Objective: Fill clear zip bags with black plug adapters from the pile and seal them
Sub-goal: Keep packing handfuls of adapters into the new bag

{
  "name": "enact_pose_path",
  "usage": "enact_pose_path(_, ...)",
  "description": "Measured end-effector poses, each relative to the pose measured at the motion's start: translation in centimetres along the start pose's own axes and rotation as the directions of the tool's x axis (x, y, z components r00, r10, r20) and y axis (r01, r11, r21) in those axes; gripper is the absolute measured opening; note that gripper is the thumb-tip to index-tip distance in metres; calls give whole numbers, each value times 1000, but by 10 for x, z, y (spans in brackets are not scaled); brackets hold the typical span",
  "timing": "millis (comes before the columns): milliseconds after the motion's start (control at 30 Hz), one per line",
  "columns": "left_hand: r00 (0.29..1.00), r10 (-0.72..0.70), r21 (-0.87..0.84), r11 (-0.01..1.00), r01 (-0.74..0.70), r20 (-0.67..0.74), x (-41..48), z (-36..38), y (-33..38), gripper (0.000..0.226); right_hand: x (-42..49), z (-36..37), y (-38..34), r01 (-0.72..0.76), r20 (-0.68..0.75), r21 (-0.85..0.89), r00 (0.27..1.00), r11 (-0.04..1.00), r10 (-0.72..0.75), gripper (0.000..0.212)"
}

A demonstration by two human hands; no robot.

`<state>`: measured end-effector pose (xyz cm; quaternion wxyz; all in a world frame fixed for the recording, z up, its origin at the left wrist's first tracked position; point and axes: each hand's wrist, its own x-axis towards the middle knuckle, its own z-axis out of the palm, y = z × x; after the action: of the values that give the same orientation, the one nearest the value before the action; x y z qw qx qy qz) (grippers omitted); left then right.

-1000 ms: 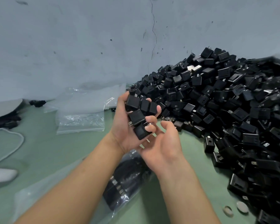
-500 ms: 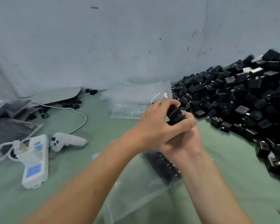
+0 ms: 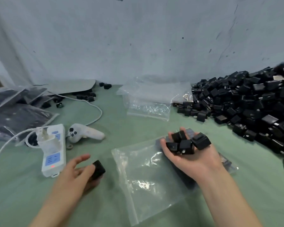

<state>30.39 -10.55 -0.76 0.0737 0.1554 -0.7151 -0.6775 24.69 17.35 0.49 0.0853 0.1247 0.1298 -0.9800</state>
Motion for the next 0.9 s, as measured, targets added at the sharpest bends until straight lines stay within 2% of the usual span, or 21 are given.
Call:
enact_pose_path(100,992,87,291,950,-111,93,-5,-1,-17,25,3,0,3,29,-20,-16,999,999,-29,18)
enact_pose_path(167,970,168,367,903,-223,176,-11,14,-17,17,5,-3,4,37,-43,-11,998,999,-38,20)
enact_pose_path(233,958,235,475,833,-284,162,-14,32,-20,6,5,-5,5,35,-51,-3,998,999,-35,21)
enact_pose_path(267,944,283,583,744,-326,167,-15,40,-22,4,6,-6,5,36,-55,4,998,999,-35,22)
enact_pose_path(333,898,355,725,544,-423,258,-17,44,-25,19,6,-8,2,55,-60,26,997,998,-54,24)
enact_pose_path(367,875,381,717,514,-470,300,-19,41,-26,25,6,-8,0,67,-56,33,996,997,-65,24)
enact_pose_path(433,840,411,634,554,-539,355,-22,27,-27,29,7,-8,-4,83,-39,32,996,996,-82,25)
enact_pose_path(467,817,426,616,540,-574,388,-23,20,-30,27,8,-8,-7,90,-32,32,995,995,-89,26)
enact_pose_path(567,697,460,613,345,-711,550,-23,12,-32,27,9,-10,-12,98,-39,42,995,994,-96,32)
enact_pose_path(633,645,419,594,264,-760,639,-18,16,-27,34,8,-11,-12,99,-48,38,994,994,-97,31)
enact_pose_path(700,626,370,563,275,-780,687,-10,27,-19,41,7,-12,-11,100,-60,32,993,994,-98,29)
enact_pose_path(767,598,344,551,233,-801,724,1,40,-14,47,7,-14,-11,102,-58,40,993,994,-99,28)
enact_pose_path(900,565,367,544,168,-822,739,20,62,-18,39,6,-15,-12,113,-40,53,993,992,-111,25)
